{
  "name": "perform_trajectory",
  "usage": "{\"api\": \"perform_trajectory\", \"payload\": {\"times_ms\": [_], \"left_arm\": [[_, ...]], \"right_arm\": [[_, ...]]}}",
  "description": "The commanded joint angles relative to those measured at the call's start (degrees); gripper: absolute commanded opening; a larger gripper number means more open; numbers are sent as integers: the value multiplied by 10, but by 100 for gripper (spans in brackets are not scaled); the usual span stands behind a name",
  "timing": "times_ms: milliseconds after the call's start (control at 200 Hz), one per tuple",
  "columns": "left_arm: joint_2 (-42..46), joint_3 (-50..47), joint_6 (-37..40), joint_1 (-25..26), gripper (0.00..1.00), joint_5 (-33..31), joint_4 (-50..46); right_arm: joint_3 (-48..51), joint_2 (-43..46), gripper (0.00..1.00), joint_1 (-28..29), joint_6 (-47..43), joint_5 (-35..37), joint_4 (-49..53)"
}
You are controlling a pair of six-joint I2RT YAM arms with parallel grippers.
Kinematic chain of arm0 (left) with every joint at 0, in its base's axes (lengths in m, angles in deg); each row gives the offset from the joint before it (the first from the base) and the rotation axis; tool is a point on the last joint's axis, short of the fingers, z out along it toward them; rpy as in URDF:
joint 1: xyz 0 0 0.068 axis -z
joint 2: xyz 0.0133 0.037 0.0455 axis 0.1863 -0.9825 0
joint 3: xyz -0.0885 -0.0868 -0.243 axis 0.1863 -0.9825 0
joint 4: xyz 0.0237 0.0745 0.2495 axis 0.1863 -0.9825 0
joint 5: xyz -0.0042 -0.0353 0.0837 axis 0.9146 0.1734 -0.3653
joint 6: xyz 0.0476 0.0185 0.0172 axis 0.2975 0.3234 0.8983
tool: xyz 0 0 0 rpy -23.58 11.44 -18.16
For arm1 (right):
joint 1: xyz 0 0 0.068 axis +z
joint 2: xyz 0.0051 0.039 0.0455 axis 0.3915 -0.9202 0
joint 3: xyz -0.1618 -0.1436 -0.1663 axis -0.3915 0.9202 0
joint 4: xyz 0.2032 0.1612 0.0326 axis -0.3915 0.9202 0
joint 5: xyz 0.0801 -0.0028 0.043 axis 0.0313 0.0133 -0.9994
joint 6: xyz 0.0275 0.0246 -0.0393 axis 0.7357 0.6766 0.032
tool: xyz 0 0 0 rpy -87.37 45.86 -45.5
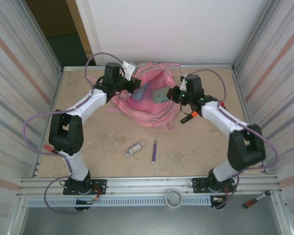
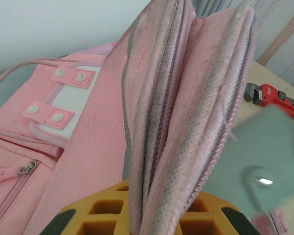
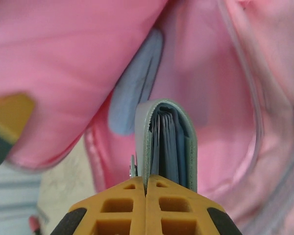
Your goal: Pack the student bag
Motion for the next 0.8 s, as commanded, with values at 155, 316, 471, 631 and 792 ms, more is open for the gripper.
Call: {"api": "perform_trajectory", "payload": {"times_ms": [155,316,471,631,792], "left_arm": [[21,20,2,-4,0,33,23],[25,17,0,-4,0,41,29],[27,12,3,-4,0,41,28],[26,-1,5,-4,0,34,33],[24,-17,13,-5,0,39,38]], "right_arm": [[-134,-173,0,24,79,117,-114],[-186,-255,4,32,97,150,-140],[-209,-275,27,30,65,81,-129],[-138,-182,41,31,23,54,-91],[-34,-49,45,44,-50,91,-13]]}}
